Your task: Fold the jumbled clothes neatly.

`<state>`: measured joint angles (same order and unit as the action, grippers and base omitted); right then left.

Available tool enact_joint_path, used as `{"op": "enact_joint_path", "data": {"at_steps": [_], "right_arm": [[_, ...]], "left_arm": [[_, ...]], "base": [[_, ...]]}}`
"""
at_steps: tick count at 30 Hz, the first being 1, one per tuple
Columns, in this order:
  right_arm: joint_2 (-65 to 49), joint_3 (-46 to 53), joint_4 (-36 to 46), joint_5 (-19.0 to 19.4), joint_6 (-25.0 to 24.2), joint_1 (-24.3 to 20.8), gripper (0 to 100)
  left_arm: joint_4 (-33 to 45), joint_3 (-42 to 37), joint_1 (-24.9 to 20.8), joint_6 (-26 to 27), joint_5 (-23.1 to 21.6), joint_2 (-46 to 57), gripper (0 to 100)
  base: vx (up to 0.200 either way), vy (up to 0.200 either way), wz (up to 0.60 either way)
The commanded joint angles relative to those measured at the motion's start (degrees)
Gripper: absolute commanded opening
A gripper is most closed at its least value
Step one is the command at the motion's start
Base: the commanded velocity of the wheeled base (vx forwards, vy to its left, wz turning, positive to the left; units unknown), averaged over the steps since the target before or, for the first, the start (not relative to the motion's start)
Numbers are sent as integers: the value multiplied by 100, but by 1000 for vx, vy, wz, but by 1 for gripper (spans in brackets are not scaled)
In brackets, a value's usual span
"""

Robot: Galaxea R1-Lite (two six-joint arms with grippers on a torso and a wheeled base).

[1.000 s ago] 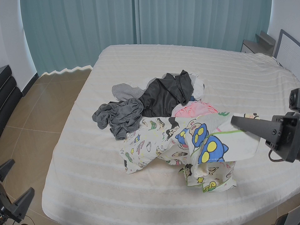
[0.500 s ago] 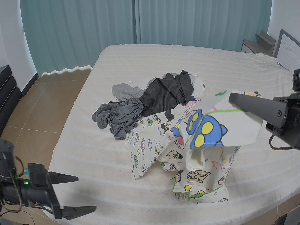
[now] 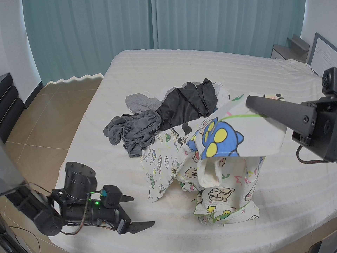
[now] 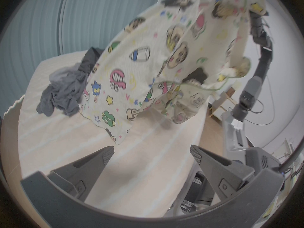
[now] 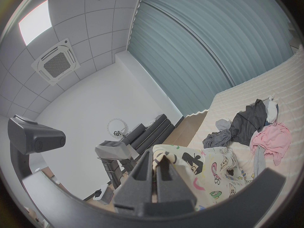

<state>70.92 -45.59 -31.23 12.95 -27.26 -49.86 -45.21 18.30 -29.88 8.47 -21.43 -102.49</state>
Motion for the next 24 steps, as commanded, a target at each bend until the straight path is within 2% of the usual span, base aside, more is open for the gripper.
{"op": "enact_joint_path", "data": {"at_steps": [1, 2, 3, 6, 8, 9, 13, 16, 22, 24], "right_arm": [[158, -29, -14, 24, -78, 117, 0], [202, -37, -14, 15, -87, 143, 0], [211, -37, -14, 15, -87, 143, 0], [211, -64, -14, 15, -87, 143, 0], [202, -73, -14, 15, -87, 143, 0], [194, -73, -14, 15, -87, 152, 0], [194, -64, -14, 15, -87, 161, 0], [185, -73, -14, 15, -87, 161, 0], [176, -73, -14, 15, -87, 152, 0], [176, -64, -14, 15, -87, 161, 0]], "left_arm": [[-980, 121, -563, -425, 570, -1661, 100], [-1508, 121, -624, -522, 614, -1942, 100], [-1684, 130, -624, -540, 640, -2038, 100], [-2562, 200, -624, -548, 1062, -2619, 100], [-2853, 209, -624, -557, 1238, -2821, 100], [-3239, 209, -624, -557, 1387, -3093, 100], [-4039, 227, -616, -566, 1545, -3568, 100], [-4443, 332, -616, -557, 1800, -3867, 100], [-4479, 701, -563, -566, 2038, -3981, 100], [-4479, 1062, -545, -566, 2336, -4104, 100]], "base": [[0, 0, 0], [0, 0, 0], [0, 0, 0], [0, 0, 0], [0, 0, 0], [0, 0, 0], [0, 0, 0], [0, 0, 0], [0, 0, 0], [0, 0, 0]]}}
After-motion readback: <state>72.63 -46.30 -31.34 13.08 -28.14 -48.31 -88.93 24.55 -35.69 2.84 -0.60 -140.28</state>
